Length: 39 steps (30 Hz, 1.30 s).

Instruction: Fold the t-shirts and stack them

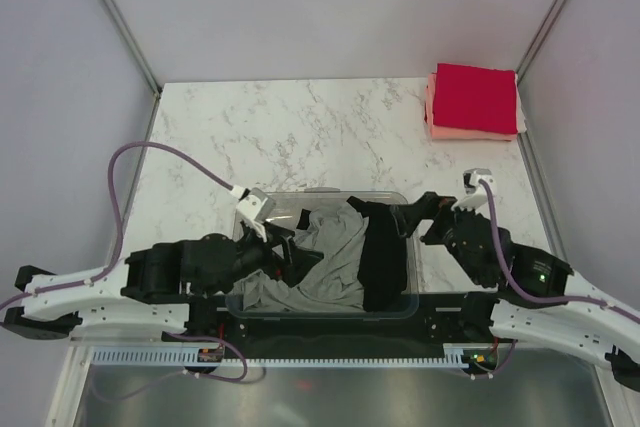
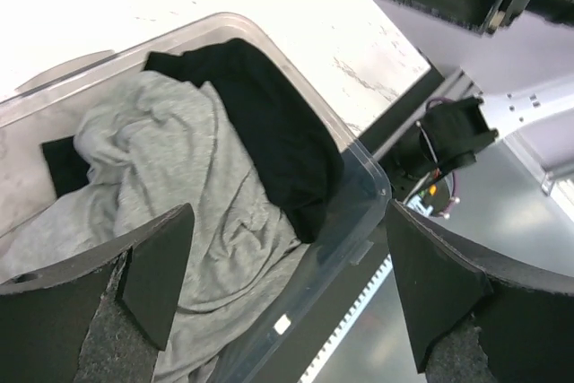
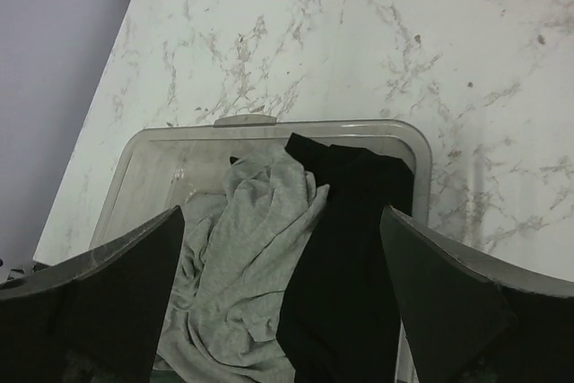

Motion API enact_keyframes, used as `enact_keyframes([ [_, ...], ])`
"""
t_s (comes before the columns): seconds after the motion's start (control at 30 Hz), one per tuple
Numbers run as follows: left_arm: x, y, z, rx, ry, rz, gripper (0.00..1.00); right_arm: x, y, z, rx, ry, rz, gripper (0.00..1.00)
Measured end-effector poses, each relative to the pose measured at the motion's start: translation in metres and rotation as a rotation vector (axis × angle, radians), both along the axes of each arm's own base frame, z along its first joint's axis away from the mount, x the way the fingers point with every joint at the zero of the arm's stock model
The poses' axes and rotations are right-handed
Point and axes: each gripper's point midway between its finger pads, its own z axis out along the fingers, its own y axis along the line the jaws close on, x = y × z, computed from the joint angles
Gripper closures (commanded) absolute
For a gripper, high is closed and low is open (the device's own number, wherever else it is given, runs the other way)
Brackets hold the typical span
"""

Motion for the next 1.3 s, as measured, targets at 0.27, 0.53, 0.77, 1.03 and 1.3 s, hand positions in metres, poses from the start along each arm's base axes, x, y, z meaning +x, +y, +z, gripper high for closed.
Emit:
enact_keyframes([
  [0.27,0.005,0.049,-0.017,-0.016,0.001,0.075,0.00,0.002,0.094,-0.055,-0.216,0.174,0.185,0.02],
  [0.53,0.014,0.085,-0.047,0.099,0.040,0.196,0.02,-0.043,0.215,-0.098,-0.419,0.250,0.408,0.02],
  [0.77,0.013,0.126,-0.049,-0.001,0.100,0.258,0.04,-0.045,0.250,-0.144,-0.523,0.308,0.422,0.02],
  [1.03,0.012,0.145,-0.058,-0.027,0.138,0.296,0.04,-0.041,0.254,-0.191,-0.661,0.356,0.394,0.14],
  [1.3,0.014,0.155,-0.072,0.035,0.134,0.328,0.04,-0.031,0.248,-0.205,-0.711,0.375,0.364,1.00],
])
